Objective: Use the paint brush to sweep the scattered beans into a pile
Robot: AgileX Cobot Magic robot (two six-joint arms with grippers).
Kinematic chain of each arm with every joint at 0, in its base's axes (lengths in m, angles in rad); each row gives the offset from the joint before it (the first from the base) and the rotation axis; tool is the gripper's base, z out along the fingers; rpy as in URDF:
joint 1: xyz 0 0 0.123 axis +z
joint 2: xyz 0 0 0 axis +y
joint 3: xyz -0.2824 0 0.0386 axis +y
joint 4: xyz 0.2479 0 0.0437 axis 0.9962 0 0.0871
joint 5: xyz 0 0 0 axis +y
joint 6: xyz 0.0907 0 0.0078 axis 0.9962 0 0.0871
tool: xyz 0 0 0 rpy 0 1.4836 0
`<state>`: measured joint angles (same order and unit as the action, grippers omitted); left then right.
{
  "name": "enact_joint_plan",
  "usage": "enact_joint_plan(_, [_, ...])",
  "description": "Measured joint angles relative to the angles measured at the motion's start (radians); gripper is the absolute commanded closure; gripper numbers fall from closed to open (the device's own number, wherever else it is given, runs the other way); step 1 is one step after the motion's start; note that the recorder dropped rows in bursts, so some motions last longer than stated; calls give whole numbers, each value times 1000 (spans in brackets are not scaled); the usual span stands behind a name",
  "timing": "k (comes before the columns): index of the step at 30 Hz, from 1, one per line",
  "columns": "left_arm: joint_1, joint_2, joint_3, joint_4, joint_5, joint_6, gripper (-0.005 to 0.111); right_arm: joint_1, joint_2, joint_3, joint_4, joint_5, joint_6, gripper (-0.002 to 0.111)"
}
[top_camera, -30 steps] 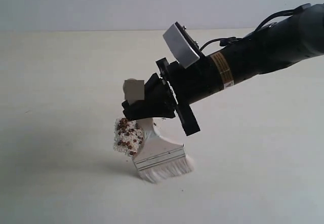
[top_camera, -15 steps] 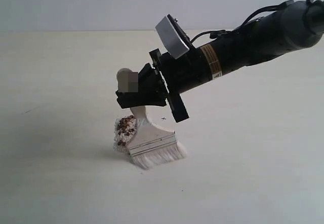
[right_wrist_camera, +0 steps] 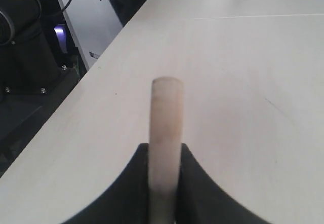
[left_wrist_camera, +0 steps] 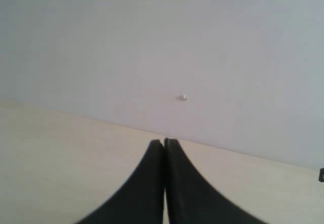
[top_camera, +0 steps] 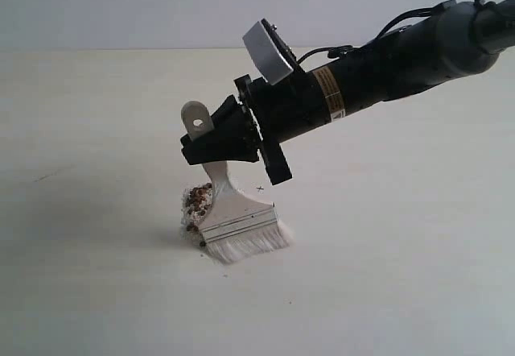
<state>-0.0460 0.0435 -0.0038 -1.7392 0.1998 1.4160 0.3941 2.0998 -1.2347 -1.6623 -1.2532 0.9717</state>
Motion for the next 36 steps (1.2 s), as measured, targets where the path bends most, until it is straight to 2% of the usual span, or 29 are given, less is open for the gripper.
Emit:
enact_joint_plan(27, [0, 0, 0, 0, 0, 0, 107, 0, -196, 0, -87, 34, 254, 108])
enact_joint_plan(36, [0, 0, 0, 0, 0, 0, 107, -30, -322, 188, 16, 34, 126, 108])
